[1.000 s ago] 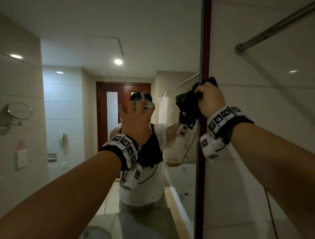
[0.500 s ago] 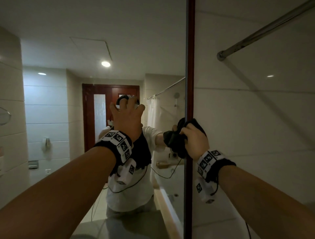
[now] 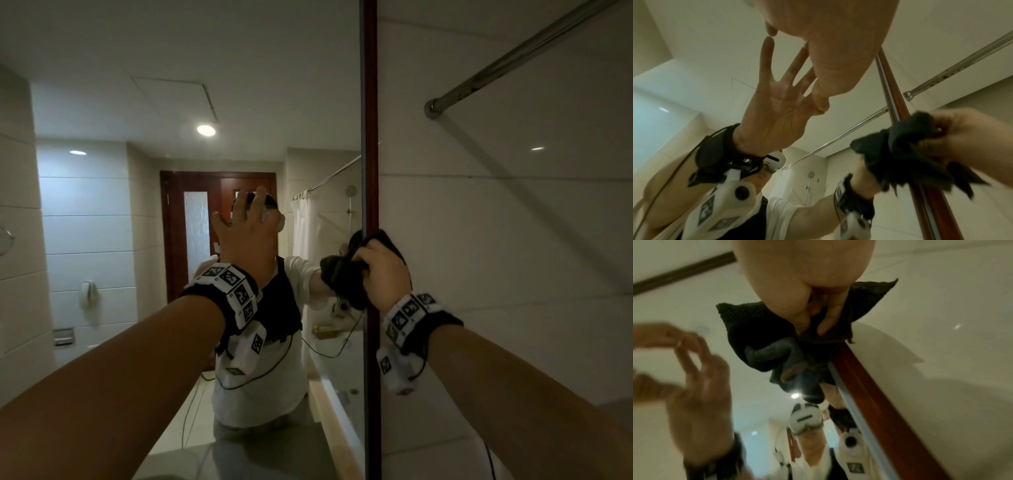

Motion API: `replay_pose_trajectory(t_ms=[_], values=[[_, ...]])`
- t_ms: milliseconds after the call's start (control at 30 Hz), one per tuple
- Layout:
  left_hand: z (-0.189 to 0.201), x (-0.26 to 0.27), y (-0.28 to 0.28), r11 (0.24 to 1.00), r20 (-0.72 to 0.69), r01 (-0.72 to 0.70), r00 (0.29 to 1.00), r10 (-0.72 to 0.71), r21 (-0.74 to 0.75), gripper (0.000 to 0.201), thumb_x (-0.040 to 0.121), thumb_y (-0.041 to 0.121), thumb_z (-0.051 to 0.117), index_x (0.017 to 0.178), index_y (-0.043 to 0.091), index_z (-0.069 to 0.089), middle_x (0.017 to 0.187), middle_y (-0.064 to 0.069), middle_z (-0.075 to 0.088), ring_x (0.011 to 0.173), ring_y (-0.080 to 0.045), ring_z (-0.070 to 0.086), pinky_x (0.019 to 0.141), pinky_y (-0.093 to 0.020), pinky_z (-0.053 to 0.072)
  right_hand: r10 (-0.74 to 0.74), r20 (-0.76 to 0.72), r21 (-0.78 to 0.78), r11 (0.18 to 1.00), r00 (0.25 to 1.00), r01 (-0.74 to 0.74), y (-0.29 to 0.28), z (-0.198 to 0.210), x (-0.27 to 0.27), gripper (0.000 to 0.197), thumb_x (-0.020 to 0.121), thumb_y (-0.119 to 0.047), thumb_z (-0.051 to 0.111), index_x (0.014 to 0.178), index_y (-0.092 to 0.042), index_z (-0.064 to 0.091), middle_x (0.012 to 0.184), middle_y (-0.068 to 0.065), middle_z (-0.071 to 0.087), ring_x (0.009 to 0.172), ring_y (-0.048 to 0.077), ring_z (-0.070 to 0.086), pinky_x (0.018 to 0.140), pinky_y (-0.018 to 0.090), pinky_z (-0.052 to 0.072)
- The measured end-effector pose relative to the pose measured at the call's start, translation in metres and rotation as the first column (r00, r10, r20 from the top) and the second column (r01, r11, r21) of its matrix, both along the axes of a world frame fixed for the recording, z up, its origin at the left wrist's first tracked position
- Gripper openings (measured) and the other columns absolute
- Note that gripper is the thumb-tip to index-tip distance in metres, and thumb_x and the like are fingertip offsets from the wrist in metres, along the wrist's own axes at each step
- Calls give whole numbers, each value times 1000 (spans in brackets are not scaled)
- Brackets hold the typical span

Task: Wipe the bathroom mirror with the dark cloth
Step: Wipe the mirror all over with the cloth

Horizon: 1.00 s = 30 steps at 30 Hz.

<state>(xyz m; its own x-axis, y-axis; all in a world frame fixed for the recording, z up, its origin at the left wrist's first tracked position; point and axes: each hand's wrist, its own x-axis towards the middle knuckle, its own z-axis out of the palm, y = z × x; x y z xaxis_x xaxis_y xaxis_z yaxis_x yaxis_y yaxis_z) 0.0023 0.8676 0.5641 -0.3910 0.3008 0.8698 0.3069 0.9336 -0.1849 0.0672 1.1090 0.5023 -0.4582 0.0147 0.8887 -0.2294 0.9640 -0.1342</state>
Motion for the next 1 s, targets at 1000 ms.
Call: replay_pose_trajectory(t_ms=[1000], values=[[20, 34, -1, 1000, -55, -9, 998, 8, -17, 59, 76, 46, 34, 127, 23, 53, 128, -5, 53, 119, -34, 47, 105, -65, 24, 85, -131, 8, 996, 988, -85, 5, 35, -7, 23, 81, 7, 60, 95, -8, 71, 103, 7, 60, 89, 23, 59, 76, 38, 54]])
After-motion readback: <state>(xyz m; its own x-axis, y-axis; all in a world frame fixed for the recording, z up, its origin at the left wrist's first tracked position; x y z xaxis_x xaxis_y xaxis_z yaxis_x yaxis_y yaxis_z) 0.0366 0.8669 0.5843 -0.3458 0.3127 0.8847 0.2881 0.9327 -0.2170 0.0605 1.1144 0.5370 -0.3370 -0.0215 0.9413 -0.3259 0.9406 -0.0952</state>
